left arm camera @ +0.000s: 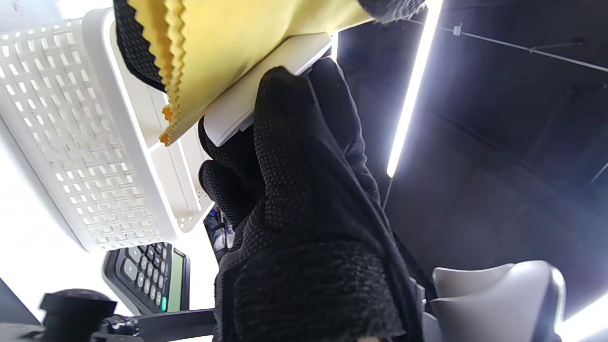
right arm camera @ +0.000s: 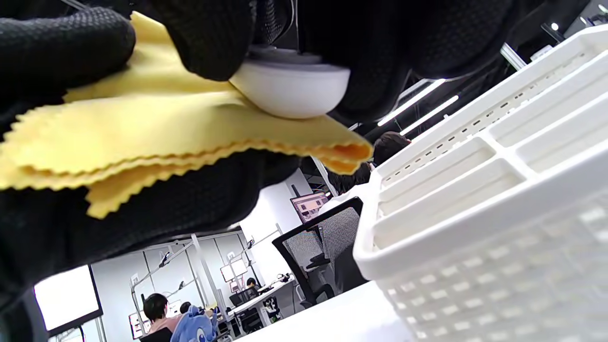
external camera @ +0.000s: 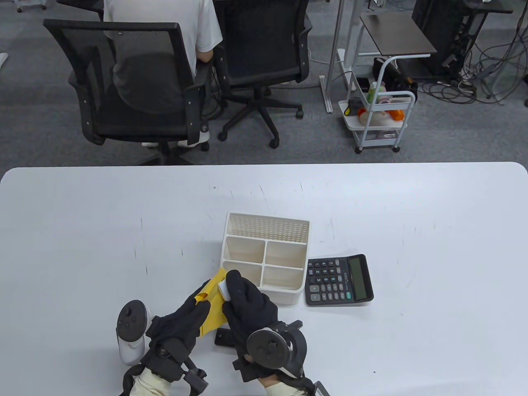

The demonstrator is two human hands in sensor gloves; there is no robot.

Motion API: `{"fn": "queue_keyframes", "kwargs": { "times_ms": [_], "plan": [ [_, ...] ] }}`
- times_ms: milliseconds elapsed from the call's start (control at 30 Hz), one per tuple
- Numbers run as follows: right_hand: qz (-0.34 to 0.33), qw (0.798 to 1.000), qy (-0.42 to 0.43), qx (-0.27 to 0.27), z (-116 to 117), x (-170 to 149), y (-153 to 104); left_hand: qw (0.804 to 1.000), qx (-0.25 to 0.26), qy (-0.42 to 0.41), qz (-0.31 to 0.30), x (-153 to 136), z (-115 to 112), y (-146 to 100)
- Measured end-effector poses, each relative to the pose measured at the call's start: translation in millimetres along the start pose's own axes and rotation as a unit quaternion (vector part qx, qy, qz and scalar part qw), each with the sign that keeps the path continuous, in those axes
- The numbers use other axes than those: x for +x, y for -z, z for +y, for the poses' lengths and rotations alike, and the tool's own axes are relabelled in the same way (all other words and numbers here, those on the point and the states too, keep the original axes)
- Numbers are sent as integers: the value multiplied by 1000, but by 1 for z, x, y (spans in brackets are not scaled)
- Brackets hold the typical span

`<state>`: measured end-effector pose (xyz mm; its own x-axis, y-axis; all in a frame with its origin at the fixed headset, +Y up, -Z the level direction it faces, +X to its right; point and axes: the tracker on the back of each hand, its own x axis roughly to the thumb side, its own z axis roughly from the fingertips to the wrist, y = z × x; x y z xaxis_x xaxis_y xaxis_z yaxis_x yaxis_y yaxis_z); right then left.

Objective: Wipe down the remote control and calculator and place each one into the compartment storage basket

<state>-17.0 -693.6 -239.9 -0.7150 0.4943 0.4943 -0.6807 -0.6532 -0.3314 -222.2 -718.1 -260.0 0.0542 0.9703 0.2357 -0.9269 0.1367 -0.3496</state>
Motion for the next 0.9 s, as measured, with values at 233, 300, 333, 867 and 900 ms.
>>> {"fn": "queue_keyframes", "kwargs": {
  "times_ms": [233, 300, 333, 867, 900],
  "plan": [
    [-78, 995, 22, 66, 10, 19, -1, 1000, 17, 5, 11, -2, 5, -2],
    [-79, 993, 16, 86, 9, 18, 0, 1000, 17, 1, 16, -3, 8, -2],
    [-81, 993, 15, 81, 8, 17, 1, 1000, 20, -6, 16, -4, 8, -1],
    [-29, 999, -11, 31, 3, 7, 4, 999, -5, 23, 26, -2, 5, 1],
    [-2, 1000, 9, 30, 2, 2, 5, 999, -8, 24, 21, -1, 4, 1]
  ]
}}
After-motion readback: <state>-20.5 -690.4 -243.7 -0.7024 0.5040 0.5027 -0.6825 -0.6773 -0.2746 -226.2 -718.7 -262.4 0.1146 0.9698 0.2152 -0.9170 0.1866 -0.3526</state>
